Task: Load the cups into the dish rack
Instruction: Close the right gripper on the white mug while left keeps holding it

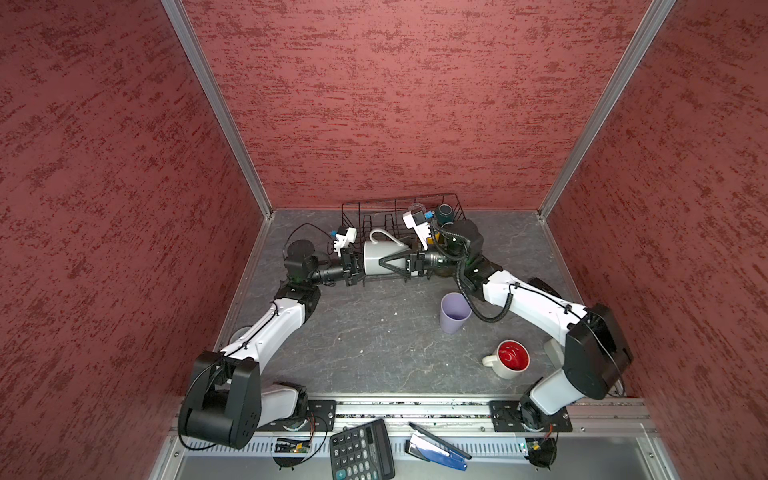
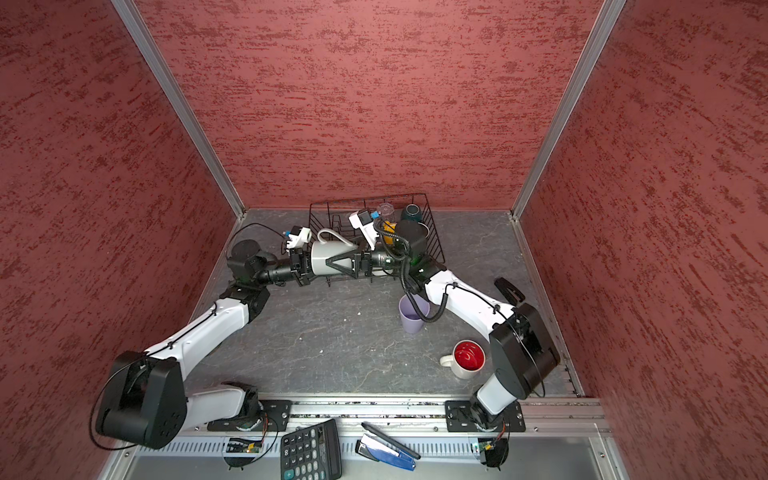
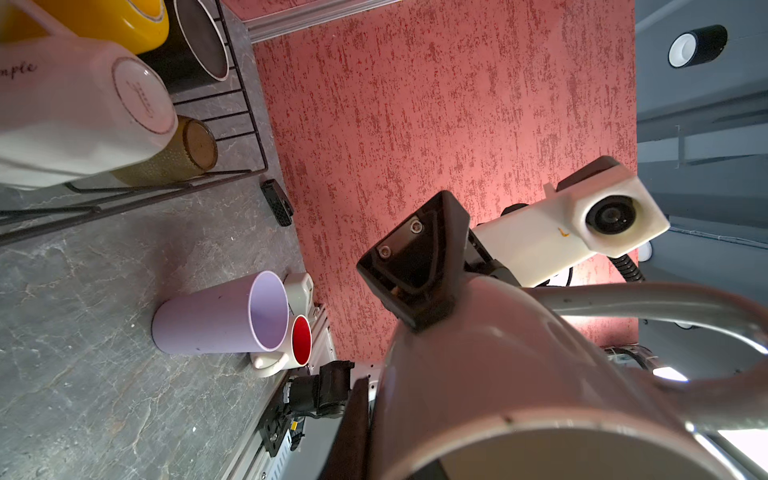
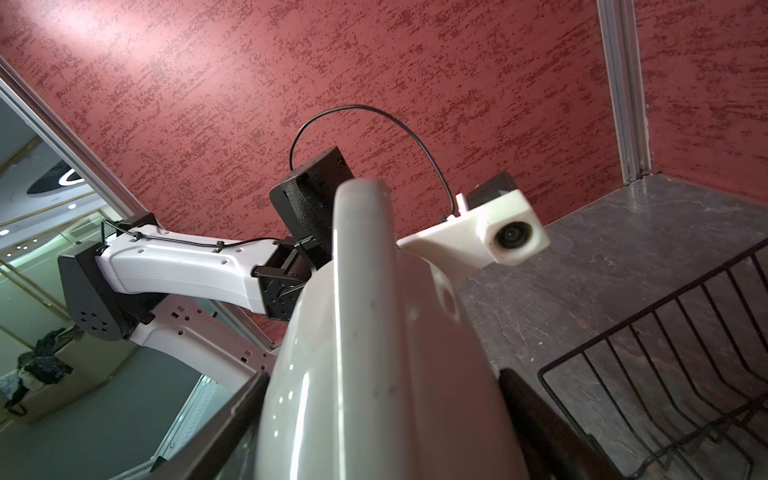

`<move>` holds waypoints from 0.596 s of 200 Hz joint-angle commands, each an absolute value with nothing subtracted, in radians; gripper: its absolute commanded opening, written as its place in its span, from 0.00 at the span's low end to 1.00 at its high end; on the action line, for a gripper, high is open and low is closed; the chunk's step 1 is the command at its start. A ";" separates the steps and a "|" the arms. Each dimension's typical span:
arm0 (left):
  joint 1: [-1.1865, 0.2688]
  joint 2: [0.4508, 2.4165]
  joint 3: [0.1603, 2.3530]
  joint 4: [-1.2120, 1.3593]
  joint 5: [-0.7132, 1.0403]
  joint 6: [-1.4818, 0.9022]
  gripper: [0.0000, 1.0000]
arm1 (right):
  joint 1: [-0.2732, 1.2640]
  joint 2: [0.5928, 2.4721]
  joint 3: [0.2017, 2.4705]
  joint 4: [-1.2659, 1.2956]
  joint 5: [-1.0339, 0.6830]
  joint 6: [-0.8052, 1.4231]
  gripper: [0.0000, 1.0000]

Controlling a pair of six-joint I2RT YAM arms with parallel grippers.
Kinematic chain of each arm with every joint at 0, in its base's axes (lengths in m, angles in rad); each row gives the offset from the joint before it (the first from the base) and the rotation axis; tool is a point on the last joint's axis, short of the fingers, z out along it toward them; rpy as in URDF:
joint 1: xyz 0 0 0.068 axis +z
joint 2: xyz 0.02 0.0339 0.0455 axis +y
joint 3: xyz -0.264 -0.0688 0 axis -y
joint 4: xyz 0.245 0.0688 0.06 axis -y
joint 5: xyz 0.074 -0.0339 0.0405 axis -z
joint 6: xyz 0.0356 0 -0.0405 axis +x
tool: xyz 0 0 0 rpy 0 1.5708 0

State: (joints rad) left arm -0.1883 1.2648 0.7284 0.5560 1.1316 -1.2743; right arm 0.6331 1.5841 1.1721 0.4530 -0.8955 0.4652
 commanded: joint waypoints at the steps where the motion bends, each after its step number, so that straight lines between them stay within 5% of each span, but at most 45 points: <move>1: -0.193 1.233 0.736 0.628 1.082 -1.300 0.00 | 0.640 1.601 1.205 0.444 -0.876 0.456 0.34; 64: -0.195 1.236 0.727 0.666 1.075 -1.328 0.00 | 0.640 1.598 1.203 0.431 -0.899 0.442 0.72; 119: -0.192 1.239 0.727 0.670 1.075 -1.331 0.00 | 0.641 1.579 1.187 0.423 -0.908 0.425 0.85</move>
State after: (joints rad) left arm -0.1905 1.2621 0.7177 0.5995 1.1179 -1.3064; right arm 0.6334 1.5887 1.1851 0.4500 -0.9001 0.4629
